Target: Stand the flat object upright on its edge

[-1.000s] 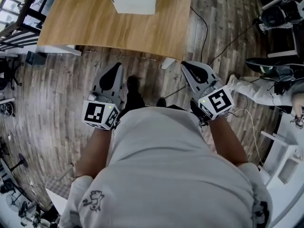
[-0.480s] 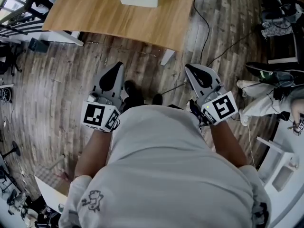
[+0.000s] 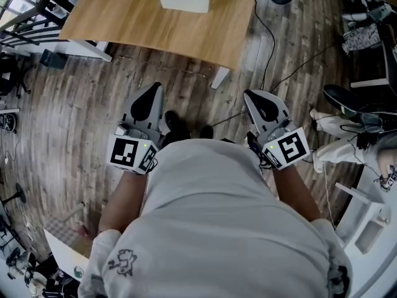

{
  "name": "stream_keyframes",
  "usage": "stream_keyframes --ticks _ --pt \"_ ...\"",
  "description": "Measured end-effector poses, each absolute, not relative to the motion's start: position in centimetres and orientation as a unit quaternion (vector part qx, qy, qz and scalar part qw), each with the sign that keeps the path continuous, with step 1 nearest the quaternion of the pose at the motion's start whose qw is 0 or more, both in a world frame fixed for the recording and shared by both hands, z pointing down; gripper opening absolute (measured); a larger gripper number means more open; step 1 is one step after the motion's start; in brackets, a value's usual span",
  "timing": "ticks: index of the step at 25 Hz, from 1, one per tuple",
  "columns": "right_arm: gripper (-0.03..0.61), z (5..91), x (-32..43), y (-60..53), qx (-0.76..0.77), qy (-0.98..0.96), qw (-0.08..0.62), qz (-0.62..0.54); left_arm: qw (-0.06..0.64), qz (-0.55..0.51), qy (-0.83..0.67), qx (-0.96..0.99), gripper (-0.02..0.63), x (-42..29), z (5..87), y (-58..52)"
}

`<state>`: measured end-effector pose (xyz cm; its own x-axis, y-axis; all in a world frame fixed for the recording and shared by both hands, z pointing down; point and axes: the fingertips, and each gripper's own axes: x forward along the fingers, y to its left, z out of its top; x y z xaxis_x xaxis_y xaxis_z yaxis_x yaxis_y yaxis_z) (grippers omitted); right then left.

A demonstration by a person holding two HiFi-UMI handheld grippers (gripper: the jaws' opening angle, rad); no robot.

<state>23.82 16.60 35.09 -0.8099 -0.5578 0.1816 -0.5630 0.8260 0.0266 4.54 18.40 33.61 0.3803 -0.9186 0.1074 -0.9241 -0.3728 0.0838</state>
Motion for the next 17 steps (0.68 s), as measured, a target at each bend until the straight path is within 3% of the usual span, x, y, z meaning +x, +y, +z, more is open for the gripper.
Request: stream_keyframes --ticks 17 --pt "0.005 35.2 23.5 15.0 0.29 -0.953 0.092 0.006 0.067 0.017 -0.559 0.826 0.006 4.7 34.0 17.0"
